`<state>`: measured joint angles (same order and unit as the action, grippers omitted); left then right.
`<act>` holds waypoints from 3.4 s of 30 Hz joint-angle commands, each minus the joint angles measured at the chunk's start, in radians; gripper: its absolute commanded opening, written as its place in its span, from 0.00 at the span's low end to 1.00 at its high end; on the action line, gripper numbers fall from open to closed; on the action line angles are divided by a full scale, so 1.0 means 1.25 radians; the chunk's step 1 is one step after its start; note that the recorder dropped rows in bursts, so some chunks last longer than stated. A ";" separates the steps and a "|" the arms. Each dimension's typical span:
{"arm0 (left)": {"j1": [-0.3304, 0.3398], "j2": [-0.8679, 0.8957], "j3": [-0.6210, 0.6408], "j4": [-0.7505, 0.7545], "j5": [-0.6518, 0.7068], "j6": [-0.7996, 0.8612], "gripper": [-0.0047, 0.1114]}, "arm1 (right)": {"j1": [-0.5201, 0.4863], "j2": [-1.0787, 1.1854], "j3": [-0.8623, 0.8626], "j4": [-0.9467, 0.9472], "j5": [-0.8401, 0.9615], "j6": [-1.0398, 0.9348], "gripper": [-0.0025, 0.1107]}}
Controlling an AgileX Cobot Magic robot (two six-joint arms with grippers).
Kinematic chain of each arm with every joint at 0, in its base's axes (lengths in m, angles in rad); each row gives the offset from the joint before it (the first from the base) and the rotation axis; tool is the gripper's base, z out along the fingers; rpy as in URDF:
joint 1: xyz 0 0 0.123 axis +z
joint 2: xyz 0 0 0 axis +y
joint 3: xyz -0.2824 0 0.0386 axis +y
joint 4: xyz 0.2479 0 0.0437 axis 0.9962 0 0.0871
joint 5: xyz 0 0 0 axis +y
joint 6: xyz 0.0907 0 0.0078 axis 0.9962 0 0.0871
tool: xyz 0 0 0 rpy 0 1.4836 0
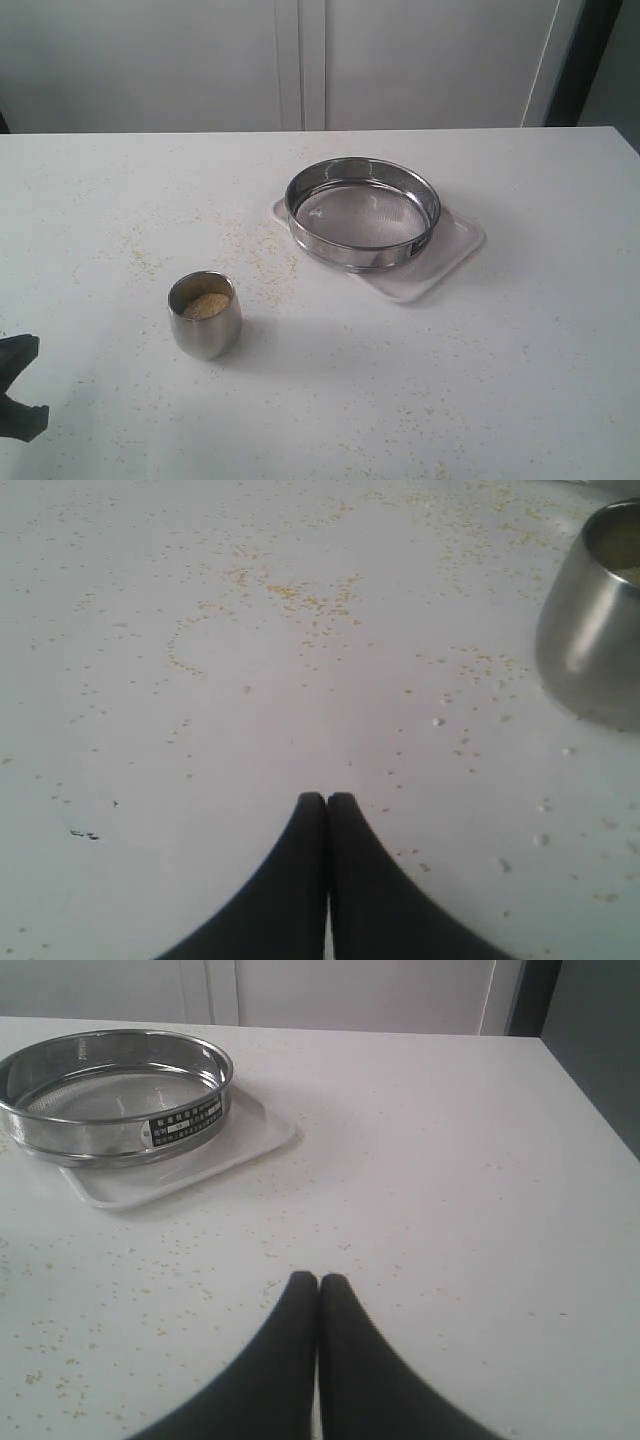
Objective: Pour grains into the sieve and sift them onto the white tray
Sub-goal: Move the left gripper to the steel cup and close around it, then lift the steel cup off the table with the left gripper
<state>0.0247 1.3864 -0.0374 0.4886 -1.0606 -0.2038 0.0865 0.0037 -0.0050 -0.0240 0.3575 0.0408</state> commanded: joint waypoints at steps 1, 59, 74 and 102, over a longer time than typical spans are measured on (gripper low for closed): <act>0.003 0.051 0.000 0.015 -0.035 0.023 0.04 | -0.006 -0.003 0.004 -0.002 -0.012 -0.003 0.02; -0.134 0.297 -0.261 0.352 -0.128 -0.128 0.78 | -0.006 -0.003 0.004 -0.002 -0.012 -0.003 0.02; -0.152 0.306 -0.292 0.315 -0.128 -0.136 0.95 | -0.006 -0.003 0.004 -0.002 -0.012 -0.003 0.02; -0.197 0.504 -0.443 0.302 -0.128 -0.179 0.95 | -0.006 -0.003 0.004 -0.002 -0.012 -0.003 0.02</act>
<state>-0.2167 2.0120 -0.5767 0.8579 -1.2176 -0.4115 0.0865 0.0037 -0.0050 -0.0240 0.3575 0.0408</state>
